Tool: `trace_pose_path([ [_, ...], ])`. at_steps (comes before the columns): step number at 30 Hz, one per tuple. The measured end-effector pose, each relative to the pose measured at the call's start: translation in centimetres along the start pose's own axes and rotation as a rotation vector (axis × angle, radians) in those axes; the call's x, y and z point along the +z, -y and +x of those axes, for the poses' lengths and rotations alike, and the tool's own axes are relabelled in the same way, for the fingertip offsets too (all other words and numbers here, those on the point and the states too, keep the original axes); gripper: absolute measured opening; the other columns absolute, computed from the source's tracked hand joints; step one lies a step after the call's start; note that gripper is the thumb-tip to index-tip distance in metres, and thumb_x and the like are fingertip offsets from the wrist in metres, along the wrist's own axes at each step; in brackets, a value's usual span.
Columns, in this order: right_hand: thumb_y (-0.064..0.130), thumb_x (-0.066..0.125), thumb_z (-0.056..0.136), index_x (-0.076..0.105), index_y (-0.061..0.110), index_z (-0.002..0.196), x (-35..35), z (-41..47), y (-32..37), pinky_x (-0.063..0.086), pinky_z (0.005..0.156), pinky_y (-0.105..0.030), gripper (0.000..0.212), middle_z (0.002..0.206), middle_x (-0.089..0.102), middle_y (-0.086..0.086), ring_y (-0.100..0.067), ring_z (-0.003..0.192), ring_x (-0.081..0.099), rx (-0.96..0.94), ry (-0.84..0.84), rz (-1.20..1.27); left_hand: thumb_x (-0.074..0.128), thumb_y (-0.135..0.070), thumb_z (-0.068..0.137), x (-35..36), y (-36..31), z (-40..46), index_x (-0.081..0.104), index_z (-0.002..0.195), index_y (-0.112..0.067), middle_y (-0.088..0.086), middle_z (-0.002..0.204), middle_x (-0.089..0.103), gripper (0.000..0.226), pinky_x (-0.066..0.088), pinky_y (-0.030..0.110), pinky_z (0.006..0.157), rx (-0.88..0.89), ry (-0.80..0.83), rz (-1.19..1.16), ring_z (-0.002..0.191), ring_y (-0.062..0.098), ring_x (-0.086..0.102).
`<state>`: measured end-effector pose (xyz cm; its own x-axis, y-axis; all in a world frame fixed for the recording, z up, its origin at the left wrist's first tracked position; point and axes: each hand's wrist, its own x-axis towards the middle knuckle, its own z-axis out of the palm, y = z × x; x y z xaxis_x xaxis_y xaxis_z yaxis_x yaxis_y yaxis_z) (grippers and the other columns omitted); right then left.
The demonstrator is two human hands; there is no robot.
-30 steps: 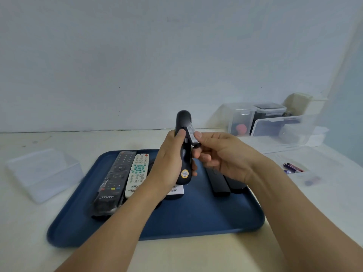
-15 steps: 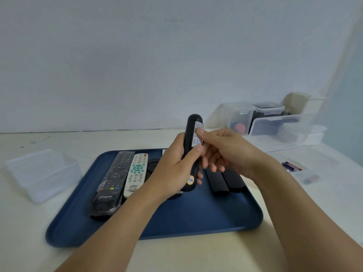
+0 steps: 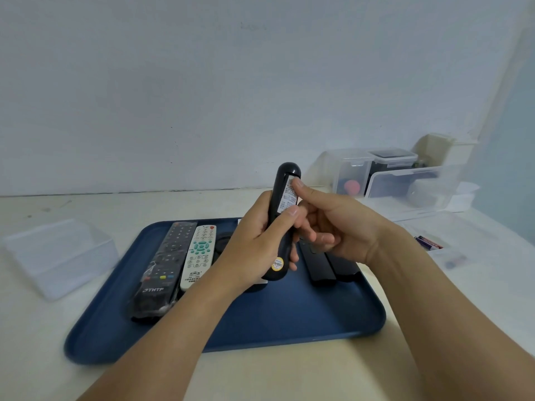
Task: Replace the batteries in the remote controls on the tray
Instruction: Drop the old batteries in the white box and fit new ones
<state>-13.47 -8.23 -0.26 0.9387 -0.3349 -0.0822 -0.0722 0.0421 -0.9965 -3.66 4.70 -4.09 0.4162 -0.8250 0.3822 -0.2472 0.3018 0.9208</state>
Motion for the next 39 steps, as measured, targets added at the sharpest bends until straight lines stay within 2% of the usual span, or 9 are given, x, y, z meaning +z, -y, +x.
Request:
trace_pose_path([
  [4,0.058,0.064,0.075,0.062,0.014,0.058,0.0,0.0,0.1,0.014,0.039,-0.017,0.048,0.047,0.046,-0.002,-0.007,0.033,0.027,0.006,-0.031,0.068,0.053,-0.031,0.103,0.0,0.0,0.0,0.053,0.111,-0.009,0.024,0.081,0.061,0.023,0.055,0.038,0.051,-0.011,0.003,-0.062,0.056,0.029,0.059],
  [10,0.051,0.073,0.074,0.054,0.018,0.064,-0.8,0.4,0.0,0.018,0.037,-0.016,0.039,0.058,0.047,0.002,-0.006,0.042,0.028,-0.094,-0.187,0.026,0.048,-0.025,0.104,0.2,-0.3,0.0,0.055,0.11,-0.016,0.012,0.075,0.059,0.012,0.055,0.036,0.051,-0.074,0.04,-0.116,0.055,0.025,0.059],
  [16,0.034,0.069,0.09,0.073,0.021,0.098,-0.5,0.7,-0.3,0.028,0.043,-0.016,0.015,0.09,0.062,0.001,-0.009,0.062,0.046,-0.216,-0.142,0.072,0.046,-0.017,0.107,0.3,-0.2,-0.2,0.05,0.117,-0.008,0.012,0.076,0.062,0.015,0.056,0.036,0.052,-0.105,0.04,-0.109,0.055,0.026,0.061],
  [21,0.025,0.067,0.093,0.072,0.015,0.1,-0.1,0.4,-0.1,0.03,0.043,-0.015,0.013,0.075,0.059,0.006,-0.005,0.059,0.043,-0.342,-0.21,0.025,0.047,-0.018,0.106,0.1,-0.6,0.0,0.054,0.12,-0.011,0.014,0.083,0.067,0.017,0.06,0.038,0.059,-0.133,0.032,-0.144,0.064,0.028,0.067],
  [26,0.012,0.074,0.088,0.061,0.014,0.092,0.6,0.1,0.2,0.035,0.04,-0.022,0.014,0.078,0.067,-0.003,-0.014,0.051,0.052,-0.576,-0.319,-0.086,0.061,-0.035,0.1,-0.9,0.2,0.8,0.064,0.114,-0.029,-0.002,0.096,0.077,0.015,0.056,0.027,0.062,0.012,-0.259,0.239,0.086,0.022,0.073],
  [28,0.009,0.076,0.086,0.055,0.014,0.088,0.4,0.1,0.3,0.041,0.041,-0.026,0.022,0.087,0.071,-0.002,-0.02,0.054,0.062,-0.651,-0.392,-0.215,0.057,-0.037,0.101,-2.3,0.3,1.2,0.065,0.117,-0.025,-0.006,0.101,0.073,0.021,0.048,0.01,0.072,0.079,-0.492,0.379,0.093,0.01,0.069],
  [30,0.01,0.078,0.082,0.054,0.013,0.088,0.2,0.3,-0.2,0.049,0.048,-0.031,0.025,0.091,0.072,0.002,-0.023,0.061,0.068,-0.647,-0.432,-0.446,0.053,-0.035,0.102,-4.0,0.3,1.3,0.064,0.12,-0.021,-0.01,0.102,0.067,0.025,0.042,0.014,0.077,0.046,-0.607,0.608,0.091,0.006,0.061],
  [34,0.015,0.079,0.077,0.056,0.021,0.083,0.1,1.2,-1.6,0.05,0.056,-0.033,0.025,0.08,0.066,0.013,-0.015,0.054,0.059,-0.56,-0.365,-0.817,0.054,-0.014,0.096,-5.7,1.4,1.0,0.068,0.118,-0.022,-0.009,0.106,0.067,0.027,0.045,0.028,0.087,-0.155,-0.411,0.897,0.102,0.014,0.064],
  [39,0.023,0.091,0.063,0.059,0.024,0.084,0.0,0.9,-1.7,0.039,0.05,-0.013,0.038,0.069,0.059,0.032,0.005,0.058,0.056,-0.399,-0.1,-1.069,0.059,-0.007,0.089,-6.1,1.8,0.9,0.071,0.121,-0.022,-0.004,0.12,0.07,0.037,0.046,0.027,0.086,-0.281,-0.192,1.026,0.11,0.016,0.063],
])
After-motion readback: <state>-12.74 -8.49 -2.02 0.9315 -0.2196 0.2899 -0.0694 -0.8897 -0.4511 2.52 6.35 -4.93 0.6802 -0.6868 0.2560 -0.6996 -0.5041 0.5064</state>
